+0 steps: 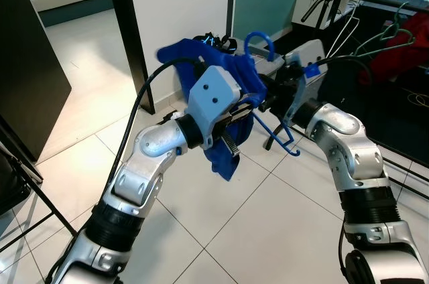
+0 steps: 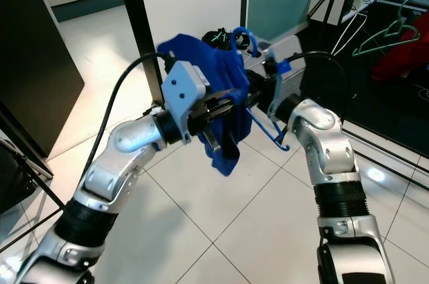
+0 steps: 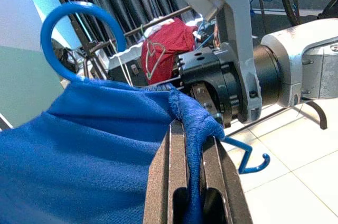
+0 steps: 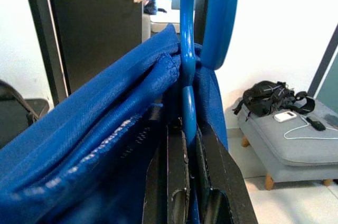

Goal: Hang hanger

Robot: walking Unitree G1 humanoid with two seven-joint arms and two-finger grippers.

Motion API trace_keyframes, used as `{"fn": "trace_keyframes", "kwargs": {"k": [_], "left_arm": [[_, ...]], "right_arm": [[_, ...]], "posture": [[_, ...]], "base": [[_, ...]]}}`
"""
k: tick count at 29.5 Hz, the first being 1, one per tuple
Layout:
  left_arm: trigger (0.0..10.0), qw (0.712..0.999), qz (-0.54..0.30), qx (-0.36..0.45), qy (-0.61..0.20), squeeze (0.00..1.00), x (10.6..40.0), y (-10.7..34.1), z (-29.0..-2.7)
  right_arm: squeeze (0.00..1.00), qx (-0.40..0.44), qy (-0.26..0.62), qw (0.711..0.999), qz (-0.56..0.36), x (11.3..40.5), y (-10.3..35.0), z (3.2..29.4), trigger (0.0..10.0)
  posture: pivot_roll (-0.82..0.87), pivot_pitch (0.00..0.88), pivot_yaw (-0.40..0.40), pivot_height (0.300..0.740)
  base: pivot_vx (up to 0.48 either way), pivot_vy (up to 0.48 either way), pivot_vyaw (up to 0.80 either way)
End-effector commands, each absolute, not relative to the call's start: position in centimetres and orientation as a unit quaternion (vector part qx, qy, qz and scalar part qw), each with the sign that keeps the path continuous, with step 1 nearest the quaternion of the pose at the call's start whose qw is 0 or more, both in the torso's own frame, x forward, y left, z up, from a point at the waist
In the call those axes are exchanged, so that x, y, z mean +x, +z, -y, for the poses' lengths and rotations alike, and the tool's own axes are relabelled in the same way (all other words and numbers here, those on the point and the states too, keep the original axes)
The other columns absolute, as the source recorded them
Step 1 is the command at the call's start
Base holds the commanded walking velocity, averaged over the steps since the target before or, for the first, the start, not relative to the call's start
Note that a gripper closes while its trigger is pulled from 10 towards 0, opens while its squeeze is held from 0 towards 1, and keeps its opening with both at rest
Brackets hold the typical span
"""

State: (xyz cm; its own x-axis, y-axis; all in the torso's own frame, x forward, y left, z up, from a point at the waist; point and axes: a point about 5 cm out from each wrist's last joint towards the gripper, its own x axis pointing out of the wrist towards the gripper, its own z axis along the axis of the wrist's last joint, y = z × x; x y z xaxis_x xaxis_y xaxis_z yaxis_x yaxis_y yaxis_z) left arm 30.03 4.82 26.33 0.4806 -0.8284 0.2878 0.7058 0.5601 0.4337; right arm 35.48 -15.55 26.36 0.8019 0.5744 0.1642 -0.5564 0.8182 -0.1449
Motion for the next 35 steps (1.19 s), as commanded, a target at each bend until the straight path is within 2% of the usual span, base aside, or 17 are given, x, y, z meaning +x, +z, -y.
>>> {"fn": "trace_keyframes", "kwargs": {"k": [1,4,6,8,12,15,17,19,21,23,24,26,28,29,35], "left_arm": [[10.0,0.840,0.236,0.126,-0.472,0.00,29.4,26.1,-4.2],[10.0,0.840,0.235,0.123,-0.474,0.00,29.2,26.3,-4.3],[10.0,0.826,0.223,0.101,-0.507,0.00,28.4,26.4,-4.2],[10.0,0.792,0.199,0.104,-0.568,0.00,26.6,26.1,-4.2],[10.0,0.786,0.177,0.115,-0.581,0.00,26.1,25.6,-4.9],[10.0,0.816,0.142,0.145,-0.541,0.00,26.8,24.6,-8.0],[10.0,0.826,0.136,0.152,-0.525,0.00,27.0,24.5,-8.9],[10.0,0.856,0.123,0.169,-0.472,0.00,27.9,24.4,-11.8],[10.0,0.862,0.120,0.172,-0.461,0.00,28.0,24.5,-12.4],[10.0,0.890,0.111,0.191,-0.398,0.00,28.6,24.9,-15.2],[10.0,0.890,0.111,0.191,-0.398,0.00,28.6,24.9,-15.2],[10.0,0.915,0.111,0.208,-0.328,0.00,29.2,25.7,-17.6],[10.0,0.929,0.120,0.215,-0.277,0.00,29.8,26.4,-19.0],[10.0,0.929,0.120,0.215,-0.277,0.00,29.8,26.4,-19.0],[10.0,0.950,0.163,0.229,-0.133,0.00,30.9,29.1,-22.5]], "right_arm": [[0.00,-0.030,0.300,0.945,0.127,35.5,27.8,15.3,10.0],[0.00,-0.019,0.307,0.943,0.128,35.4,27.8,15.2,10.0],[0.00,-0.025,0.308,0.943,0.121,35.5,27.7,15.2,10.0],[0.00,-0.032,0.300,0.948,0.105,35.8,27.3,15.4,10.0],[0.00,-0.036,0.297,0.949,0.101,35.9,27.2,15.5,10.0],[0.00,-0.035,0.287,0.953,0.095,36.1,27.3,16.0,10.0],[0.00,-0.033,0.284,0.954,0.093,36.2,27.3,16.1,10.0],[0.00,-0.025,0.271,0.958,0.091,36.3,27.4,16.7,10.0],[0.00,-0.023,0.268,0.959,0.091,36.4,27.4,16.8,10.0],[0.00,-0.009,0.258,0.962,0.088,36.5,27.5,17.3,10.0],[0.00,-0.009,0.258,0.962,0.088,36.5,27.5,17.3,10.0],[0.00,0.000,0.259,0.962,0.084,36.6,27.5,17.4,10.0],[0.00,0.002,0.264,0.961,0.080,36.5,27.5,17.2,10.0],[0.00,0.002,0.264,0.961,0.080,36.5,27.5,17.2,10.0],[0.00,-0.011,0.286,0.957,0.044,36.3,26.4,16.6,10.0]], "posture": [[0.00,0.071,0.011,0.740],[0.00,0.069,0.012,0.740],[0.00,0.069,0.012,0.740],[-0.01,0.063,0.017,0.740],[-0.01,0.061,0.022,0.740],[0.00,0.059,0.023,0.740],[0.00,0.059,0.023,0.740],[0.00,0.065,0.019,0.740],[0.00,0.065,0.019,0.740],[0.01,0.067,0.016,0.740],[0.01,0.067,0.016,0.740],[0.01,0.067,0.016,0.740],[0.01,0.070,0.013,0.740],[0.01,0.070,0.013,0.740],[0.00,0.074,0.013,0.740]], "base": [[0.000,0.000,0.00],[0.000,0.000,0.00],[0.000,0.000,0.00],[0.000,0.000,0.00],[0.000,0.000,0.00],[0.000,0.000,0.00],[0.000,0.000,0.00],[0.000,0.000,0.00],[0.000,0.000,0.00],[0.000,0.000,0.00],[0.000,0.000,0.00],[0.000,0.000,0.00],[0.000,0.000,0.00],[0.000,0.000,0.00],[0.000,0.000,0.00]]}}
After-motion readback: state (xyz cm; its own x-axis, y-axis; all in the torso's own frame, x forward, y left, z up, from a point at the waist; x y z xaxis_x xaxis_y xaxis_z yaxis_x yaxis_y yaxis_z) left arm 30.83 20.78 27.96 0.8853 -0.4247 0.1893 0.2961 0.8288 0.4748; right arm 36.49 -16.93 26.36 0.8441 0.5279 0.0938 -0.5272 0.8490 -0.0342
